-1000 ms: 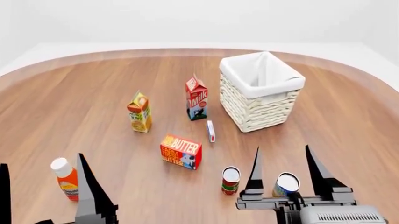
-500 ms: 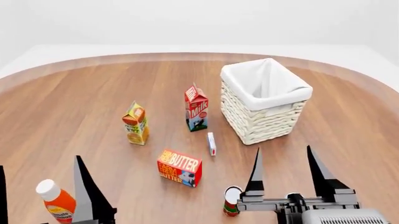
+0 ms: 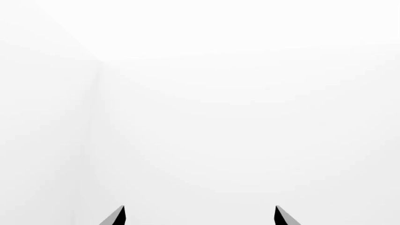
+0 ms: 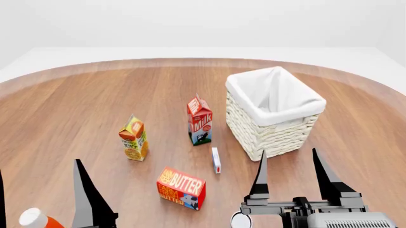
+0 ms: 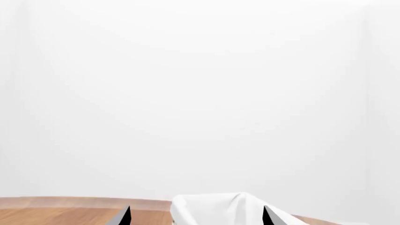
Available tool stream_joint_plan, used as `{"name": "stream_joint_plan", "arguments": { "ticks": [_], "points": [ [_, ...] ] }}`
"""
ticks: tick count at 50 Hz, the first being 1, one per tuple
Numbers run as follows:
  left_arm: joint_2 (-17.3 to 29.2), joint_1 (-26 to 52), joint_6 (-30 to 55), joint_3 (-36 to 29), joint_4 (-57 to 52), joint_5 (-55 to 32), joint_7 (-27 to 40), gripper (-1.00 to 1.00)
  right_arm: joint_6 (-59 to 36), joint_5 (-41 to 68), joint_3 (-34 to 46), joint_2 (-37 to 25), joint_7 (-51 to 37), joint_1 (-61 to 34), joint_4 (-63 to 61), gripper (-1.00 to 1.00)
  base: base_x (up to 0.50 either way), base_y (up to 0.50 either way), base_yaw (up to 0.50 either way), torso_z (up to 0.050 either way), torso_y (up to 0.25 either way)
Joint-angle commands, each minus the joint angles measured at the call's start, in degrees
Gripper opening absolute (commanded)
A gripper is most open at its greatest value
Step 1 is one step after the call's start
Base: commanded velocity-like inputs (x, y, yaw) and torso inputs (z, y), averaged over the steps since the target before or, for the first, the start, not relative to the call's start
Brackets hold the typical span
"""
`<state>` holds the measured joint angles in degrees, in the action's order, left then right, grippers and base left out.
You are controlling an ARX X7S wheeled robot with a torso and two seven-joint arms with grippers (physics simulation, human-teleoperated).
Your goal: Pick up the cream cheese box and the butter, and put them in the basket.
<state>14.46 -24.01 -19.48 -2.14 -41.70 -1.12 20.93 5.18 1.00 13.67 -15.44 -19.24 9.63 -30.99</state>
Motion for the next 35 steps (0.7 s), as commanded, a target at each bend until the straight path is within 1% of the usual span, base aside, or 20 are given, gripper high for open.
{"name": "stream_joint_plan", "arguments": {
  "ticks": [1,35],
  "points": [
    [0.30,-0.16,-0.31,-0.12,0.01,0.07,0.43,1.00,-0.13,0.32,0.10,-0.24,-0.35,-0.07,-0.04,1.00,0.16,0.00,0.00,0.000,0.000],
    [1.33,-0.15,-0.52,-0.60,-0.14,-0.34,1.37,1.00,-0.21,0.51,0.82,-0.92,-1.22,-0.38,0.07,1.00,0.16,0.00,0.00,0.000,0.000]
  ]
}}
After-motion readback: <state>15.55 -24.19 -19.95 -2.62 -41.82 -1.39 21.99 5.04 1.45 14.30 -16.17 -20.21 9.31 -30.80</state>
